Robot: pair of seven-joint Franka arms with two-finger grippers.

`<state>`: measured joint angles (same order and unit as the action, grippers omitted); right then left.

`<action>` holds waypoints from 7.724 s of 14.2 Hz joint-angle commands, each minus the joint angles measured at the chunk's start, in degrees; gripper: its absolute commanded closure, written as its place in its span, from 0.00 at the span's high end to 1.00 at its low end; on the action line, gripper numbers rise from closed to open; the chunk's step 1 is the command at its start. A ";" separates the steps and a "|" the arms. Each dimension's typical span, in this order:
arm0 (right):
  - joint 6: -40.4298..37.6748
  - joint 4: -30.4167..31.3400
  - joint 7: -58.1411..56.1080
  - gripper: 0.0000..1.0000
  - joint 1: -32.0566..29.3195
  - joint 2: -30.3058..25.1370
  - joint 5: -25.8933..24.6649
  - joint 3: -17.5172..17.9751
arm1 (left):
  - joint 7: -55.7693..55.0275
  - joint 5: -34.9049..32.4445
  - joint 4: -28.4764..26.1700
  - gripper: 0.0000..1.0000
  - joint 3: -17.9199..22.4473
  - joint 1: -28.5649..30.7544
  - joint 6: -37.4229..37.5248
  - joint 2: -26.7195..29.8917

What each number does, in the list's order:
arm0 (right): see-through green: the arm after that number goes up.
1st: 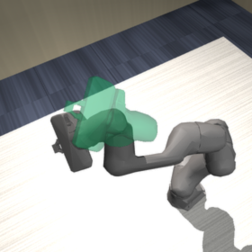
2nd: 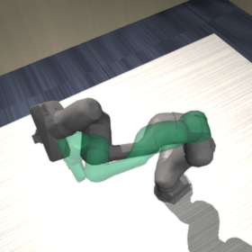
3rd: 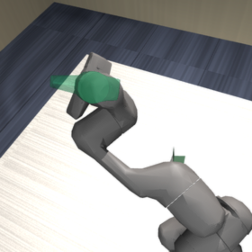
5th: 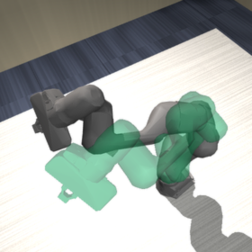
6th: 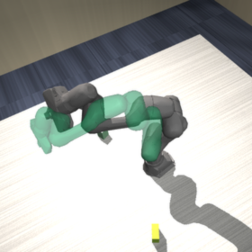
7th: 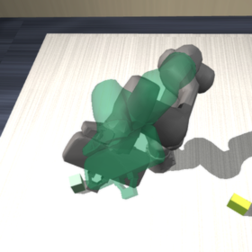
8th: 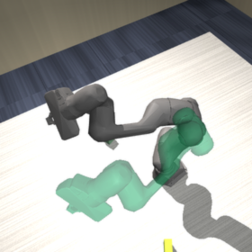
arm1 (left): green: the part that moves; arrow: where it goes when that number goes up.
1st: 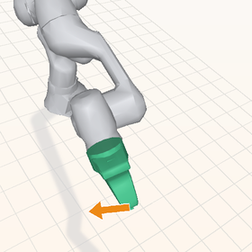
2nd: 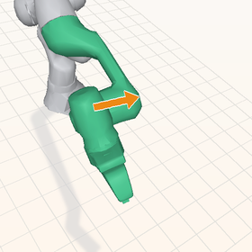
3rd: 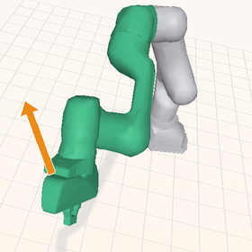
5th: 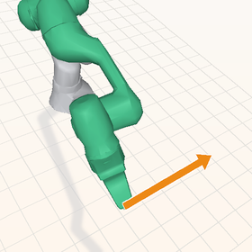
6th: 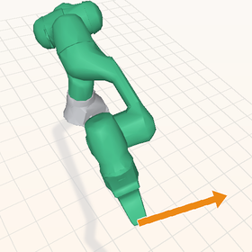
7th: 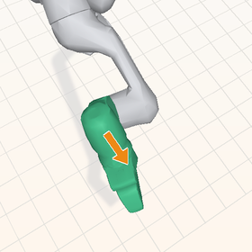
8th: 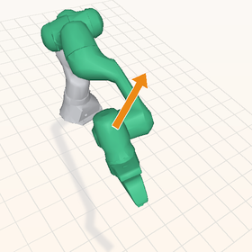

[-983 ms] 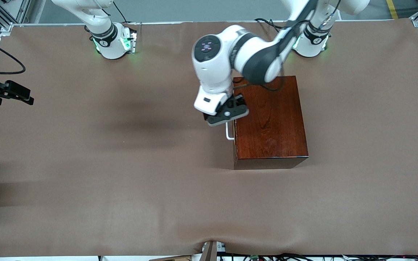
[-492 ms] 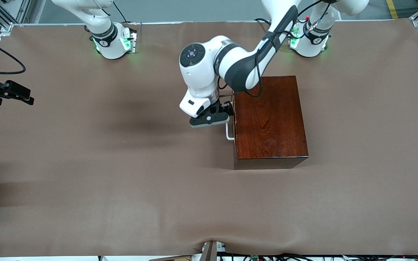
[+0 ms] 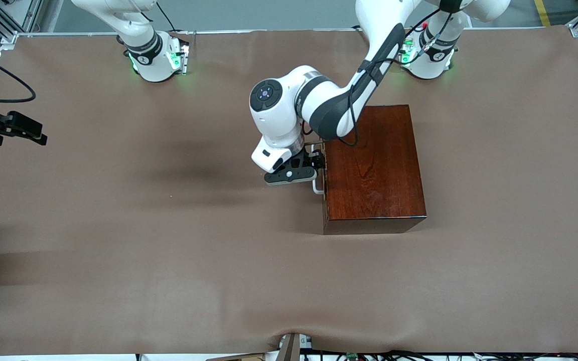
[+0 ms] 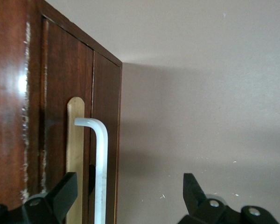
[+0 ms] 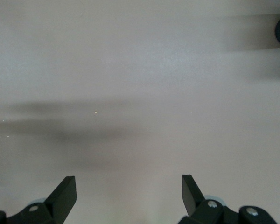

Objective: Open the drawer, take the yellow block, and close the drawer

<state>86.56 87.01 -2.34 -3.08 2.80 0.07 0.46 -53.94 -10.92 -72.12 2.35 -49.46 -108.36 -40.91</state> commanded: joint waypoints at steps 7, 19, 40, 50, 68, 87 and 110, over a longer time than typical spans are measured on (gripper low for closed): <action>0.27 0.88 -0.30 1.00 -0.43 -1.31 0.01 0.50 | 3.05 0.99 1.63 1.00 0.02 -0.55 3.86 -1.27; 0.27 0.88 -0.30 1.00 -0.43 -1.31 0.01 0.41 | 2.52 1.52 1.55 1.00 -0.15 -1.43 3.33 -2.94; 0.19 0.88 -0.30 1.00 -0.44 -1.31 0.01 0.42 | -2.05 9.34 1.72 1.00 -1.82 -2.05 -5.89 -4.44; 0.27 0.88 -0.21 1.00 -0.26 -1.31 0.01 0.50 | -1.26 10.57 1.90 1.00 -3.14 -2.05 -13.10 -5.14; 0.27 0.88 -0.21 1.00 -0.26 -1.31 0.01 0.50 | -0.73 10.57 3.92 1.00 -4.37 -2.05 -21.18 -6.55; 0.45 0.01 0.14 1.00 0.18 -1.31 0.19 0.76 | -4.33 12.50 2.34 1.00 -3.32 2.51 -12.68 7.50; 17.77 -9.56 119.39 1.00 37.53 20.56 0.72 0.85 | 14.64 10.57 -20.34 1.00 -3.67 33.28 8.34 33.35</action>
<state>105.03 82.45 110.28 32.70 19.64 1.14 1.84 -41.71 0.14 -89.29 -0.56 -17.60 -100.15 -10.60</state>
